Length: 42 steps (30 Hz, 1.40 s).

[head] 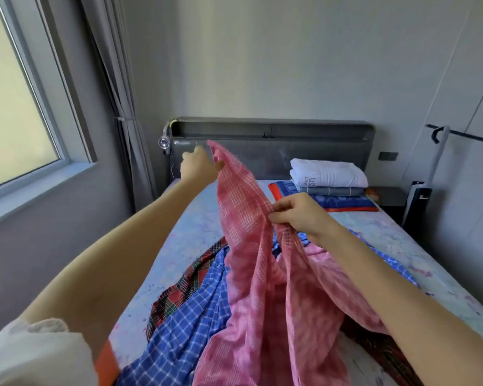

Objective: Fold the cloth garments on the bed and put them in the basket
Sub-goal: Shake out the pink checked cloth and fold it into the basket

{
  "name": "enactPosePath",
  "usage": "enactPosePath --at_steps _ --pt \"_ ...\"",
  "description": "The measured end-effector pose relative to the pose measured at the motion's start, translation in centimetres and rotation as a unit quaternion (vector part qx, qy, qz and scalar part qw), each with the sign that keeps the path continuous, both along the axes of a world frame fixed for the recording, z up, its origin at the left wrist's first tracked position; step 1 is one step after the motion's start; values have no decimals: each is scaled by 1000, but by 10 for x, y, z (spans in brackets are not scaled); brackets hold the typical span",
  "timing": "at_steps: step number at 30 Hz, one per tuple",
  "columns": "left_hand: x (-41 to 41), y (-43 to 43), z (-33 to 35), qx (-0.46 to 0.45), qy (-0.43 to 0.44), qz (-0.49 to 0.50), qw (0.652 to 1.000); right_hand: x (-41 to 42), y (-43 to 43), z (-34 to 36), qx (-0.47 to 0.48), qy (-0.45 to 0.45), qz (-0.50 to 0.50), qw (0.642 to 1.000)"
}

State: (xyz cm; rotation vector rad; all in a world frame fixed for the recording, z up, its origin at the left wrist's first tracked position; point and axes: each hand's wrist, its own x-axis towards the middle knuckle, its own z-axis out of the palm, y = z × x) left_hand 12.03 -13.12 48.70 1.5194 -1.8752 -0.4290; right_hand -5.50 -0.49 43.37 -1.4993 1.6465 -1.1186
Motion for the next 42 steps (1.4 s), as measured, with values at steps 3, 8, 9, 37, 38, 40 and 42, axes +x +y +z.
enactPosePath --at_steps 3,8,9,37,38,40,42 --pt "-13 43 -42 241 83 -75 964 14 -1 -18 -25 28 -28 999" --pt "-13 78 -99 419 230 -97 873 45 8 -65 -19 25 41 999" --pt "-10 80 -103 403 229 -87 882 44 9 -72 -2 10 45 999" --pt "25 -2 -43 120 424 30 897 0 -6 -138 101 -105 11 989" --pt "25 -6 -47 113 379 37 918 4 -14 -118 79 -139 10 987" --pt "15 -1 -55 88 238 41 966 13 -34 -80 63 -233 19 970" --pt "4 20 -72 31 143 51 988 21 -50 -50 90 -370 31 924"
